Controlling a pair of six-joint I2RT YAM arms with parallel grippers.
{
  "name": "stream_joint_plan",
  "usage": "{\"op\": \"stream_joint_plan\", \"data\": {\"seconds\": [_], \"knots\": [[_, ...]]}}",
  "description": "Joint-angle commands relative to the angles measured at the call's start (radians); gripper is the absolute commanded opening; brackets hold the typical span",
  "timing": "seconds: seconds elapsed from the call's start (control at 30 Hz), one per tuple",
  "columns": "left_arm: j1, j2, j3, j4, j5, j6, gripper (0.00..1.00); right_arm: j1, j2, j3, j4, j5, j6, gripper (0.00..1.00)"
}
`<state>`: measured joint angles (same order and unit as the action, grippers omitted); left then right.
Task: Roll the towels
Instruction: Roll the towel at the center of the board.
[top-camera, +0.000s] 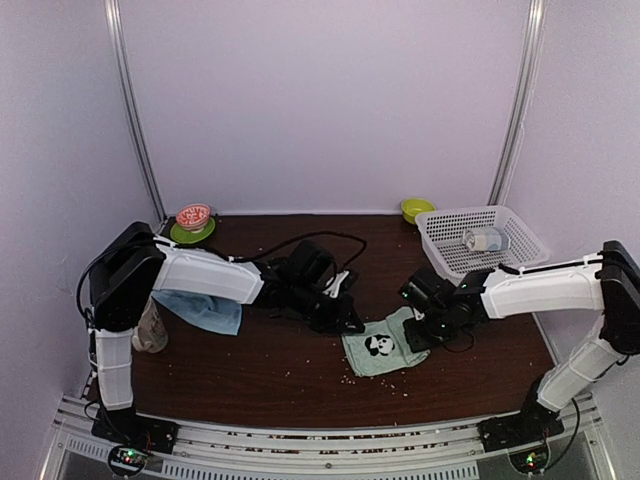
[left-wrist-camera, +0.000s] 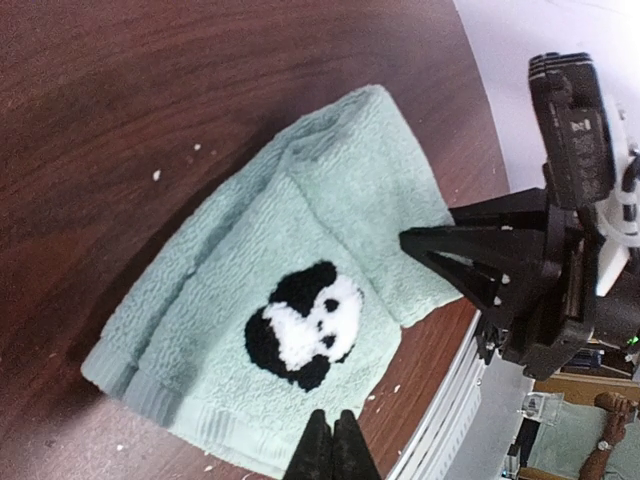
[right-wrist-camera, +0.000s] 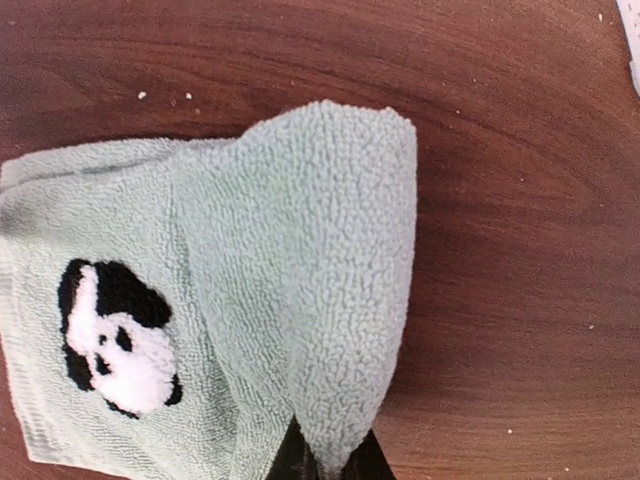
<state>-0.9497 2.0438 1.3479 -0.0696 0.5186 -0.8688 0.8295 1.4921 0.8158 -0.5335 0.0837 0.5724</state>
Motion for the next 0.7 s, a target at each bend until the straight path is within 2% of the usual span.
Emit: {"op": "stream_joint_plan", "data": {"seconds": [0.0,0.23,0.67], "knots": [[0.005,-0.026,-0.064,0.051,-0.023,0.011,0.00,0.077,0.091,0.100,-0.186,0.233,-0.003,0.00],[0.005,-0.034,-0.111,0.104,-0.016,0.002,0.00,0.185,0.200,0.252,-0.308,0.361,0.042,0.00],[0.005,0.009,-0.096,0.100,-0.028,0.026,0.00,0.251,0.279,0.368,-0.337,0.347,0.082,0.00]]}}
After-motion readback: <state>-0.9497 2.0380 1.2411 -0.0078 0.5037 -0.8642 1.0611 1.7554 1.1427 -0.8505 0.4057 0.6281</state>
